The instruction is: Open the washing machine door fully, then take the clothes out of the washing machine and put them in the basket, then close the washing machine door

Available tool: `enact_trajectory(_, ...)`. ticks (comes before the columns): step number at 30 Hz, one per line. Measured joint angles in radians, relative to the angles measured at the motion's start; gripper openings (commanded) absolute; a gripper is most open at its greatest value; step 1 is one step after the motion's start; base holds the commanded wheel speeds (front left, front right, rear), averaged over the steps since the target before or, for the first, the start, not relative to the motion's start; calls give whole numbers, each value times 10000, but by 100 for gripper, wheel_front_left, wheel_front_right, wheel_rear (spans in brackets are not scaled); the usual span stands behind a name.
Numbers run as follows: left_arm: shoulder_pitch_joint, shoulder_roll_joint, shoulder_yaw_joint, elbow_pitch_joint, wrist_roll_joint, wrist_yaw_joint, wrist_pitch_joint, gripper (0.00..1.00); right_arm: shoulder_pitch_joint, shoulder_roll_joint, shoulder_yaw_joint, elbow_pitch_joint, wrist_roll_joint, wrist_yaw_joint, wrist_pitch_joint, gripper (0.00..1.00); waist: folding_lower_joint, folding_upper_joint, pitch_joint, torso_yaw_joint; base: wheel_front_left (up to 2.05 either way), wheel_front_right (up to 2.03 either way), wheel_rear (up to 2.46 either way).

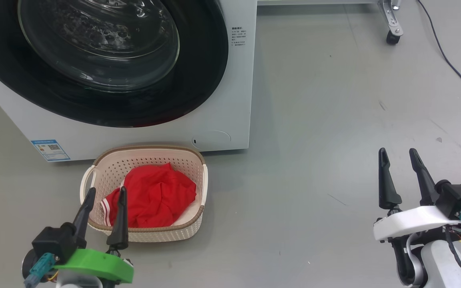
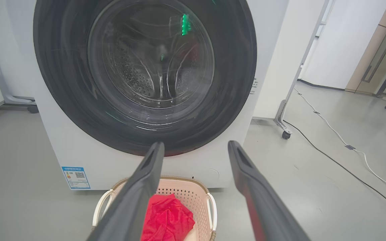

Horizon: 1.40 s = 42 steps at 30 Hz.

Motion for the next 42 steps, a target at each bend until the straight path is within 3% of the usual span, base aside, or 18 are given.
enact_trajectory(42, 137, -77, 221, 303, -562, 0, 0, 100, 578, 309, -146, -500, -453, 136, 0, 100, 0, 0, 5, 138, 0, 0, 0)
